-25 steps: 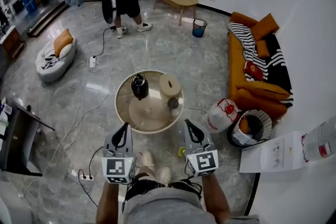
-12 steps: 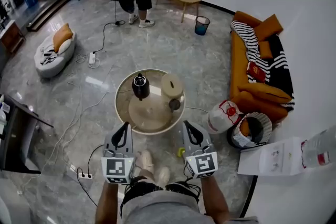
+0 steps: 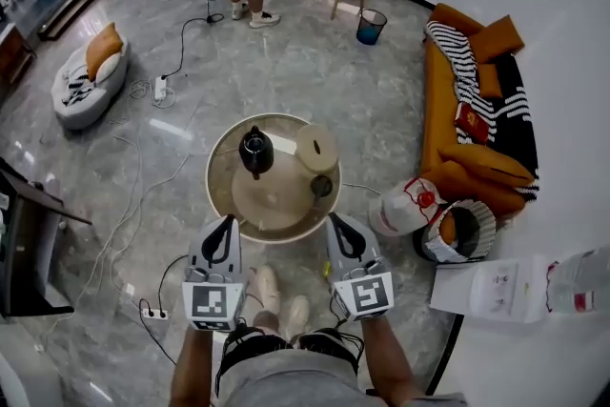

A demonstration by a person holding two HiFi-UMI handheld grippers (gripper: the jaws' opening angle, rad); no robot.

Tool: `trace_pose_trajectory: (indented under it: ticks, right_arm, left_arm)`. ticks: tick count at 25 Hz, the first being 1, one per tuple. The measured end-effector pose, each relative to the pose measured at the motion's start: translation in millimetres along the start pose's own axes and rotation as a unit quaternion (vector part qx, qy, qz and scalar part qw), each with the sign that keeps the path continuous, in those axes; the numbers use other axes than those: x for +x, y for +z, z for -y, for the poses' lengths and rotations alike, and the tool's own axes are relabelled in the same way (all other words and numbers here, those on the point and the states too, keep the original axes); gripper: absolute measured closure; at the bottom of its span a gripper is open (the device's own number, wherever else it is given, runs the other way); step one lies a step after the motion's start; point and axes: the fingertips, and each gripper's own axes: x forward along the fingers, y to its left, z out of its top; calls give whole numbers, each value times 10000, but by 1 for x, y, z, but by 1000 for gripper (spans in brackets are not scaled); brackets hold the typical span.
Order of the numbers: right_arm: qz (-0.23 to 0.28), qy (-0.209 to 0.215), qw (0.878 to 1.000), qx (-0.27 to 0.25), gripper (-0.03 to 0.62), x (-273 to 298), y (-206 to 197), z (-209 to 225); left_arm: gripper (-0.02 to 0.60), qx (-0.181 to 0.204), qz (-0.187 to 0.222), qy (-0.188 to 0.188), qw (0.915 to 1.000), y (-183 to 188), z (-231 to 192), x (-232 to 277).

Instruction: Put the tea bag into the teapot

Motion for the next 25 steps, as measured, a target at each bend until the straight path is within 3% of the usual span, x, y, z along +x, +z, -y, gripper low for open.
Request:
trace_pose_trajectory:
  ticks: [8,16,20,25]
  right_arm:
    - [-290,-15,9995,110,594,75,-14,-12]
    - [-522,-54,9985,150,594,131,-40,-29]
    - [-702,27,9973,195,594,153,-63,-35]
    - [-915,129,9954,259,594,178,-100,-33]
  left_arm:
    - [565,-130,-106,-114,9998,-20,-58,44]
    - [565,-596,-402,-206,9972,-41,-97,73]
    - [565,-328,-436,-306,9980,-67,-110,88]
    - [565,-433,-627,-340,9965,-100,-113,113]
